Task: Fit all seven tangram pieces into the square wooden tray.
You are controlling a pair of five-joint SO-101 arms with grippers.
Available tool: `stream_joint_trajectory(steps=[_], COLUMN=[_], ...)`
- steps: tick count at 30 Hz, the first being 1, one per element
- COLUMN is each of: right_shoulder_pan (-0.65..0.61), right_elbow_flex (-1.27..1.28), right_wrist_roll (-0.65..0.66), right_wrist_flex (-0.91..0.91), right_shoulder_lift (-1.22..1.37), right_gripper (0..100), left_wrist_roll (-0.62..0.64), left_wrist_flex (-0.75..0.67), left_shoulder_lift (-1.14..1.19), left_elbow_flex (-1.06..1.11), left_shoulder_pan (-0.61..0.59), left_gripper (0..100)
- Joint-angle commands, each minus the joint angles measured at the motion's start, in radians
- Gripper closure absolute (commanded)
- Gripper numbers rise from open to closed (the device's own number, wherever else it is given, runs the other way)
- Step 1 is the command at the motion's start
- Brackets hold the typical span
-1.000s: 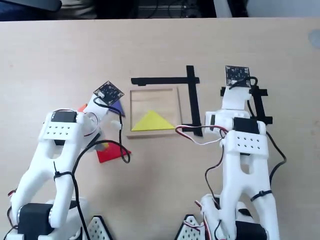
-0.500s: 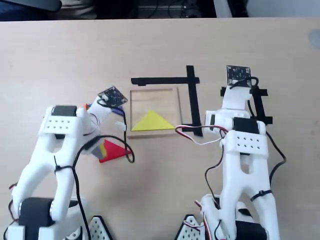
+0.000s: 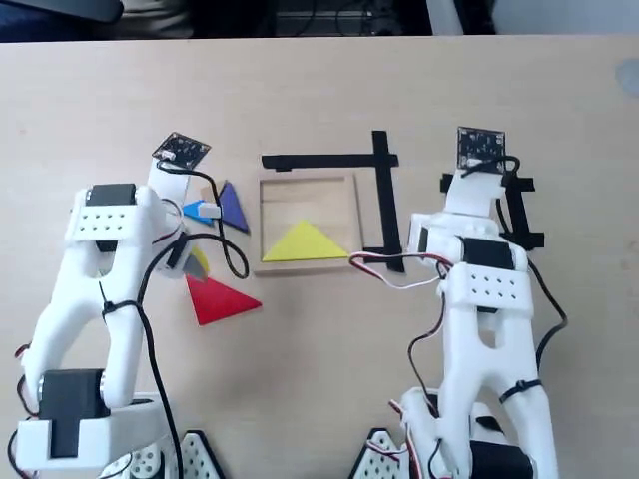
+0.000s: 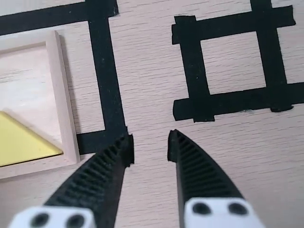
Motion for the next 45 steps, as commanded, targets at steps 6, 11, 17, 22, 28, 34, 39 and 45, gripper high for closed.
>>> stream_joint_trajectory(steps=[6, 11, 17, 22, 28, 34, 39, 45], right_shoulder_pan=[-0.017, -0.017, -0.017, -0.017, -0.017, -0.008, 0.064, 0.064], right_elbow_flex=[0.036, 0.036, 0.036, 0.038, 0.038, 0.036, 0.028, 0.028], right_wrist_roll=[-0.008, -0.008, -0.008, -0.008, -0.006, -0.006, -0.061, -0.071], right_wrist_flex=[-0.095, -0.1, -0.1, -0.1, -0.098, -0.098, -0.1, -0.101], right_shoulder_lift=[0.001, 0.001, 0.001, 0.001, 0.001, -0.001, -0.002, -0.001], right_gripper=[86.1, 86.1, 86.1, 86.1, 86.1, 86.1, 86.1, 86.1], left_wrist_roll=[0.249, 0.238, 0.138, 0.11, -0.183, -0.516, -0.77, -0.836], left_wrist_flex=[-0.204, -0.316, -0.242, -0.219, -0.199, -0.206, -0.175, -0.023], left_shoulder_lift=[-0.227, -0.387, -0.454, -0.454, -0.453, -0.451, -0.385, -0.037], left_elbow_flex=[0.245, 0.394, 0.415, 0.423, 0.44, 0.424, 0.389, 0.081], left_shoulder_pan=[0.045, 0.053, 0.053, 0.054, 0.054, 0.082, 0.12, 0.119], left_gripper=[72, 72, 72, 72, 72, 72, 72, 72])
